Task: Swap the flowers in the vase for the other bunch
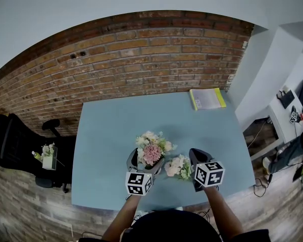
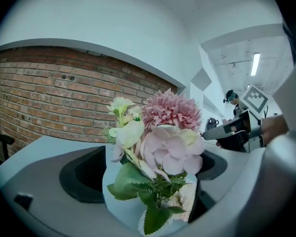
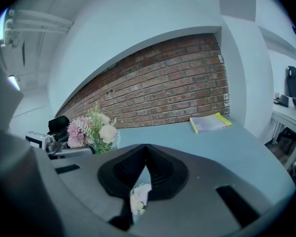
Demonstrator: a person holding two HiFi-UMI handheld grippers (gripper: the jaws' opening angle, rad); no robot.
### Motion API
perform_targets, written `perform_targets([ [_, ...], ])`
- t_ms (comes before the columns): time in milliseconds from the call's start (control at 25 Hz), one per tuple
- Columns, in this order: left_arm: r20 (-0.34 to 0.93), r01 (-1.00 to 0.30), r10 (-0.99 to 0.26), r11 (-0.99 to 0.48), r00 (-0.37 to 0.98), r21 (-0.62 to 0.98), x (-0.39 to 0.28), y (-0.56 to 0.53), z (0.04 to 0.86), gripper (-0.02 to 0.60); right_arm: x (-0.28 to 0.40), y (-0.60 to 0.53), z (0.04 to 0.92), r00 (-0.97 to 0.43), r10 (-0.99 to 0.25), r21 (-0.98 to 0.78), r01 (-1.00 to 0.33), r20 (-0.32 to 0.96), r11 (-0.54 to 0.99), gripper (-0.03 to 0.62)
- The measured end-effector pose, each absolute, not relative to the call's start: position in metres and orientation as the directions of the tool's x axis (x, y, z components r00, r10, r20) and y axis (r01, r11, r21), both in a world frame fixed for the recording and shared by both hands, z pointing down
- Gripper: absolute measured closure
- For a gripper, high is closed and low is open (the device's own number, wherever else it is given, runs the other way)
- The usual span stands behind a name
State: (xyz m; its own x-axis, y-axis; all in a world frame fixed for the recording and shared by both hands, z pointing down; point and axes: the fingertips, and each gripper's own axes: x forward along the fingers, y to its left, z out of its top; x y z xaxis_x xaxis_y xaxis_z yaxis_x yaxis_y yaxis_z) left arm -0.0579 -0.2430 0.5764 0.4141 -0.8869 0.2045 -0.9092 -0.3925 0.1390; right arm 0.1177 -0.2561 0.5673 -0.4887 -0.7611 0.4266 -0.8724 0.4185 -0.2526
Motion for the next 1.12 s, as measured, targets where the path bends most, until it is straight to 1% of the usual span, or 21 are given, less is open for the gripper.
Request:
perform_targets([
  [1120,0.200,-0.928,-0.907,-0.351,0.370,0.124,-0.052,-0.204,0.572,0.066,0.130,-0.228,0.567,-0.522,-0.748,-0.269,-0.853,0.409,0.448,0.580],
])
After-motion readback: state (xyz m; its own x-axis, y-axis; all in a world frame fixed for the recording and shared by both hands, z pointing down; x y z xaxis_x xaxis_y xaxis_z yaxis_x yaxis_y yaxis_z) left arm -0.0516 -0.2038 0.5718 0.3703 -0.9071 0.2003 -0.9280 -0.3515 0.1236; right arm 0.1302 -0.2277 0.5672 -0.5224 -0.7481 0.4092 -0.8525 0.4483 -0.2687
